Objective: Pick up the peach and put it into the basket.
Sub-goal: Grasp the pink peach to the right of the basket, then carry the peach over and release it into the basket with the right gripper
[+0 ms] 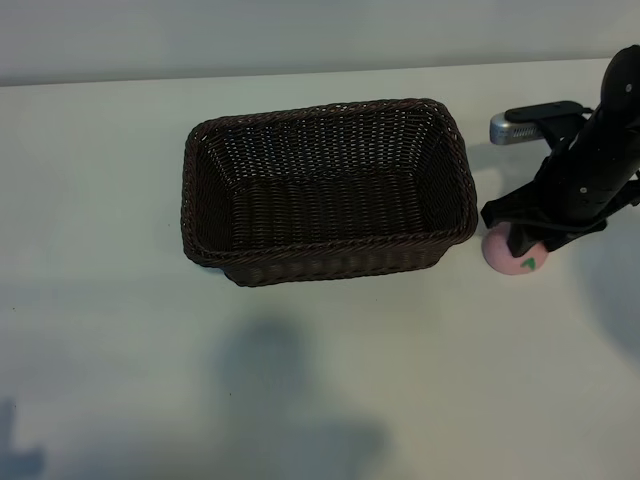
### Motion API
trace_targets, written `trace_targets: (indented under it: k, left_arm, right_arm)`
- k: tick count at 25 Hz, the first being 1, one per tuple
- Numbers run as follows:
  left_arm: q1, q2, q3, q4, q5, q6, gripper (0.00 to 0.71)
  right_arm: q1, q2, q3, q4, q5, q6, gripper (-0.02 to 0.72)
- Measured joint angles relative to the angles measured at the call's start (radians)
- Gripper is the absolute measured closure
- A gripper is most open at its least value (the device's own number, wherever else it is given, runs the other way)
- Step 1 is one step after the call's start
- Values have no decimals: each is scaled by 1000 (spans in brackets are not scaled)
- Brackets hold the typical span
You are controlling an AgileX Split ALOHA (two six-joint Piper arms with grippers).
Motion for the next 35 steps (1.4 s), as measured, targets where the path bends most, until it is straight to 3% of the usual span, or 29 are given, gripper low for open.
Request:
trace_targets:
  k: [5, 7, 12, 26, 30, 35]
  left_arm:
    - [0, 0, 0, 0, 0, 0, 114]
    - [0, 0, 0, 0, 0, 0, 114]
    - [0, 0, 0, 0, 0, 0, 115]
    - [0, 0, 0, 0, 0, 3, 115]
    - [0, 0, 0, 0, 0, 3, 115]
    - [0, 0, 0, 0, 0, 3, 116]
  right_arm:
    - [0, 7, -1, 6, 7, -15, 627]
    - [0, 8, -2, 6, 13, -19, 660]
    - [0, -1, -27, 6, 57, -19, 663]
    - [0, -188, -333, 19, 332, -15, 663]
    - [30, -188, -354, 46, 351, -15, 663]
    - [171, -174, -356, 55, 315, 7, 663]
